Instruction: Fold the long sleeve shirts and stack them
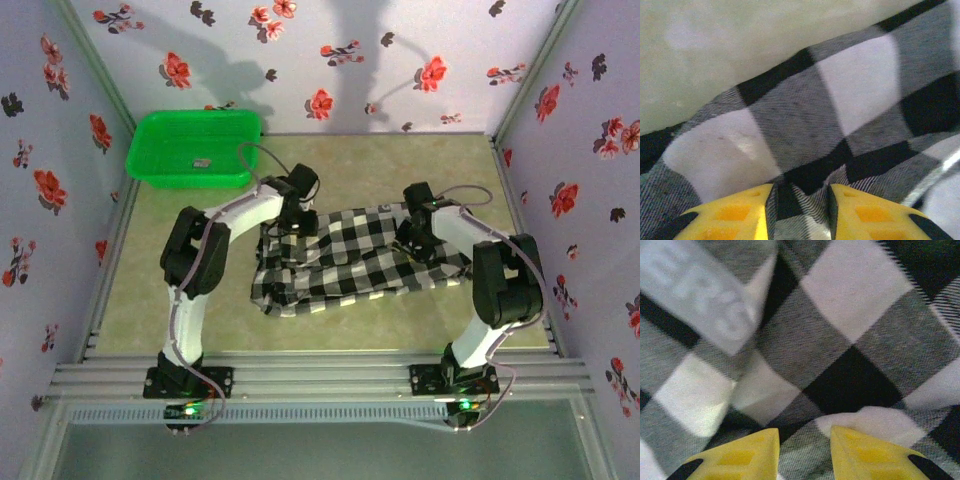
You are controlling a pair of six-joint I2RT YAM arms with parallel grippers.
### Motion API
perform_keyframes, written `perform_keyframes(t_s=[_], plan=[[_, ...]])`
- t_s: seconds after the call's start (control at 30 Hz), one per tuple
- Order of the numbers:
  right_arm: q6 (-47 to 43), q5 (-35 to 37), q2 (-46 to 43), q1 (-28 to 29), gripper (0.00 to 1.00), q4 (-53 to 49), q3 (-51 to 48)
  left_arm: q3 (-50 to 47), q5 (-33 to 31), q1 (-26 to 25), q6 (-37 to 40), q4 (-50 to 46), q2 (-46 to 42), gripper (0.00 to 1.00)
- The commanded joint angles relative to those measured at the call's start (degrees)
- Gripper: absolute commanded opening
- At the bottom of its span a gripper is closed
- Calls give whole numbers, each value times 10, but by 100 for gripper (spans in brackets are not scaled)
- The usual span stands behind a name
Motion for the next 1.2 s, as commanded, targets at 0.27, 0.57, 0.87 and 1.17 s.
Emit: perform_keyframes(t_s=[0.27,0.57,0.87,1.17], plan=[[39,84,33,-1,34,22,-20,-135,-27,3,-25,11,-47,34],[29,98,149,4,37,21,107,-253,-1,9,-87,21,-155,38],[46,-26,340,14,41,135,372,-301,120,-19,-149,36,-231,44],[-37,-154,327,26,56,91,462,-262,113,10,-190,-27,-382,53]])
